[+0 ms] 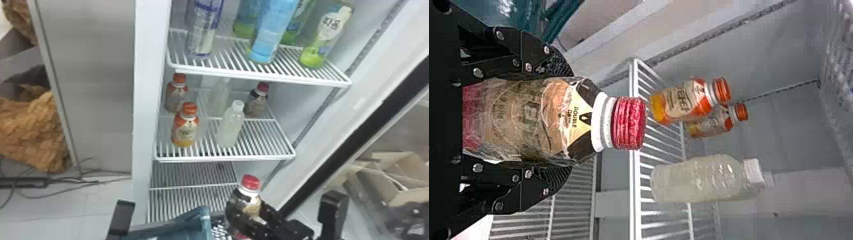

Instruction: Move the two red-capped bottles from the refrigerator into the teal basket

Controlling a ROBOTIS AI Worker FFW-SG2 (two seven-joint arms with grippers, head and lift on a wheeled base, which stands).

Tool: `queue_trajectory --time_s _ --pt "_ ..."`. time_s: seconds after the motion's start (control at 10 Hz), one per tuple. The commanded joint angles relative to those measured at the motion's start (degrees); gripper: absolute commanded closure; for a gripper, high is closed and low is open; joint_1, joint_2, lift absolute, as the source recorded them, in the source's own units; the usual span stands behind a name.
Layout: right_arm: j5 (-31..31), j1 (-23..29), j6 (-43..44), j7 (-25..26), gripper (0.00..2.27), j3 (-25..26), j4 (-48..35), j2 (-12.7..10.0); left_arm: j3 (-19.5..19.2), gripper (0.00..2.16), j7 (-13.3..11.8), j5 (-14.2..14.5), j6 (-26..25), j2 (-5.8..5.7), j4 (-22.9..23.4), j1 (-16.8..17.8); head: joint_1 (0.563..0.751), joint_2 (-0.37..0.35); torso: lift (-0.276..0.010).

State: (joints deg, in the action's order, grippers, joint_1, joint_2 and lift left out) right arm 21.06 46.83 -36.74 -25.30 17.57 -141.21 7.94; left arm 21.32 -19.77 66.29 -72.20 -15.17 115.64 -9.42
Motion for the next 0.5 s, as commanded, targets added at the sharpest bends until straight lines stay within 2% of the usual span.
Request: queue_trajectory --time_s 0.0,0.4 --pt "0.2 -0.1 -2.9 -0.9 0.66 -0.7 -0.3 0.7 -0.1 1.13 0.0 0.1 -0.1 -0.13 -0.1 0.0 0.695 -0.350 -0.228" --pt "0.1 0.4 -9.1 -2.8 0.66 -1.1 -3.4 2.3 -0.1 1.13 0.0 0.0 -0.1 -0.22 -0.1 0.0 0.695 -0.350 -0.228"
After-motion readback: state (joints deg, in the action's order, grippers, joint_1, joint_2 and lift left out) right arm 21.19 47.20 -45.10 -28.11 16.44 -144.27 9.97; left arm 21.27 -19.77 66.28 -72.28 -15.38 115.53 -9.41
